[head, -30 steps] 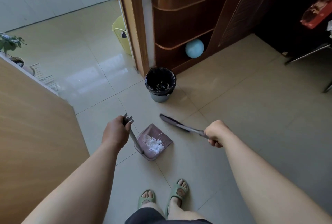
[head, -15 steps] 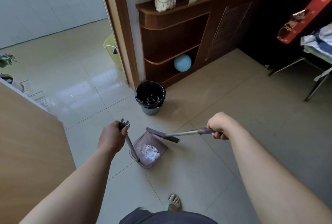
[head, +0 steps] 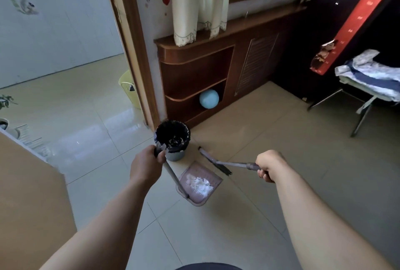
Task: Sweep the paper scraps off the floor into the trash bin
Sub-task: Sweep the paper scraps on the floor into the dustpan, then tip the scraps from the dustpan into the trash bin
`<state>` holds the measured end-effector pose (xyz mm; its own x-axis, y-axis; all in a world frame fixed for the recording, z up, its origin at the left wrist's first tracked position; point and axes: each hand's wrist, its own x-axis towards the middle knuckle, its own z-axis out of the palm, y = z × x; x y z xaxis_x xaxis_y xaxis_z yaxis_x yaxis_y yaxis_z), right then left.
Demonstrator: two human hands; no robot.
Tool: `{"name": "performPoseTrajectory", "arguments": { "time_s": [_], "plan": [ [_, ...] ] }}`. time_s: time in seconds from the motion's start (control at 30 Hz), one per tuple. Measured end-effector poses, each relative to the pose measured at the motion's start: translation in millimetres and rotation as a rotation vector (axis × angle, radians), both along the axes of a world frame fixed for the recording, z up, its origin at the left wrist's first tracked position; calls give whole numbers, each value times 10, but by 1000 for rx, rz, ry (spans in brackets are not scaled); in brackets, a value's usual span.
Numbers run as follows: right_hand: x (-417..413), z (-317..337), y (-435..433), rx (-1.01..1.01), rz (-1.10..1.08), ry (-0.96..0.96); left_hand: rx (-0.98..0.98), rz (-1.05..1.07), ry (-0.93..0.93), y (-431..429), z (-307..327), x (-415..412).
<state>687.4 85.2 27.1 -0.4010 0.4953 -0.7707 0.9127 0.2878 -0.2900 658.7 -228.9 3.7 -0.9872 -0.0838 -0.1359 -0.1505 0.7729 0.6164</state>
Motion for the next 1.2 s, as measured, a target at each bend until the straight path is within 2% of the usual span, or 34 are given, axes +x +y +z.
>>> {"name": "performPoseTrajectory", "arguments": {
  "time_s": [0.2, 0.4, 0.63, 0.8, 0.97, 1.2],
  "plan": [
    [52, 31, 30, -29, -251, 228, -8, -17, 102, 292, 265, -129],
    [-14, 226, 60, -74, -338, 338, -61, -23, 240, 431, 539, -260],
    [-119, 414, 103, -80, -340, 416, -157, 110, 388, 366, 1047, -399],
    [-193, 515, -27, -69, -328, 447, -177, 190, 403, 296, 1325, -448],
    [-255, 590, -169, -52, -313, 493, -185, 249, 429, 233, 1458, -450],
    [-379, 590, -365, -132, -293, 510, -208, 252, 452, 10, 1480, -499]
  ]
}}
